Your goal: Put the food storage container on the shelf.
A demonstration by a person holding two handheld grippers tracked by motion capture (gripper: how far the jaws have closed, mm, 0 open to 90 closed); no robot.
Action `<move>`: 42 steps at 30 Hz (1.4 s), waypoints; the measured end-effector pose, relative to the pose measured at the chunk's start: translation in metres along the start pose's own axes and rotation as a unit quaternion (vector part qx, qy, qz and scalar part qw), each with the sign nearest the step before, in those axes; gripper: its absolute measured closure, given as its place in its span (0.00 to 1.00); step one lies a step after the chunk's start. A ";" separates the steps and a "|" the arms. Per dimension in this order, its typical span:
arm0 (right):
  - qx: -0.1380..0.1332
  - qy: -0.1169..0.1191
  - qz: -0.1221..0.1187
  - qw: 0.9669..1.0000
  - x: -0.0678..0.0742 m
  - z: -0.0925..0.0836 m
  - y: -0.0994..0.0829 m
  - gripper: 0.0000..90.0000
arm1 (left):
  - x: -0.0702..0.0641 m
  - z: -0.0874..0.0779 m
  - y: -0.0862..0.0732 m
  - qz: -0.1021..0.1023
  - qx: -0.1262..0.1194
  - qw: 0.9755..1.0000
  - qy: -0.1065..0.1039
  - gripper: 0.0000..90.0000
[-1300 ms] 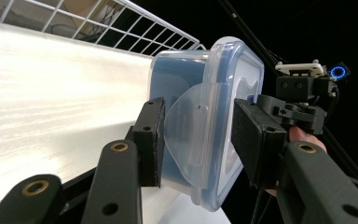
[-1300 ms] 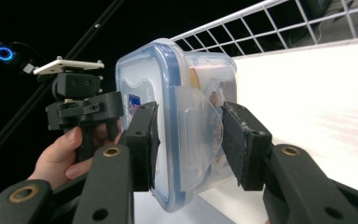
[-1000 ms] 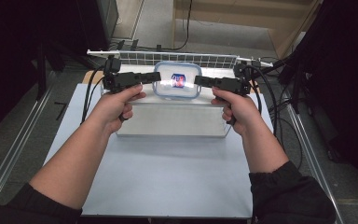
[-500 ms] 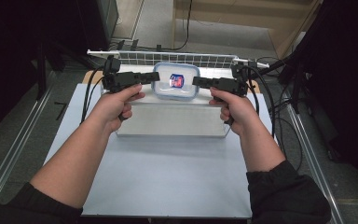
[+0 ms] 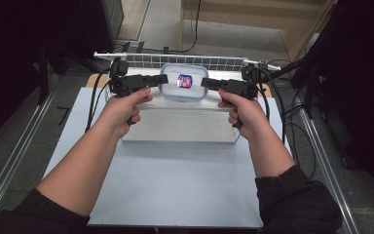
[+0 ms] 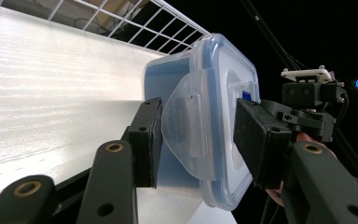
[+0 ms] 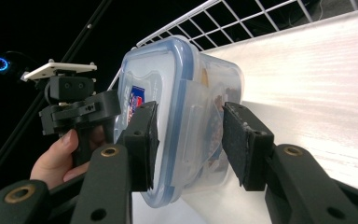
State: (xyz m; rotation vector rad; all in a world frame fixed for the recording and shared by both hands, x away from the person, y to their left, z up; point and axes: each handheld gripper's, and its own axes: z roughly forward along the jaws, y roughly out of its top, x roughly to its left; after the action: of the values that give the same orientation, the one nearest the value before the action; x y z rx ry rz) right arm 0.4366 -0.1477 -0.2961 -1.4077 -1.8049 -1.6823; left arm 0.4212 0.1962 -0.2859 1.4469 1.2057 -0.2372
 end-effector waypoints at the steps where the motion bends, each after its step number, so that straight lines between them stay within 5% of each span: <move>1: -0.002 -0.001 -0.001 1.000 0.000 0.000 0.000 0.63 | 0.000 0.000 0.000 0.000 0.001 1.000 0.000 0.59; 23: -0.008 -0.024 -0.011 1.000 0.001 0.005 0.003 0.59 | -0.001 0.007 -0.001 0.008 0.006 1.000 0.016 0.53; 42: -0.016 -0.038 -0.027 0.999 0.003 0.001 0.002 0.53 | -0.006 -0.003 0.000 0.031 -0.007 0.999 0.038 0.48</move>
State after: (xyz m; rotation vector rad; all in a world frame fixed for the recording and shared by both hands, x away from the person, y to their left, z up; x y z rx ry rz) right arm 0.4371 -0.1462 -0.2923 -1.4664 -1.8815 -1.7134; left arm 0.4167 0.1959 -0.2807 1.4898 1.2183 -0.1316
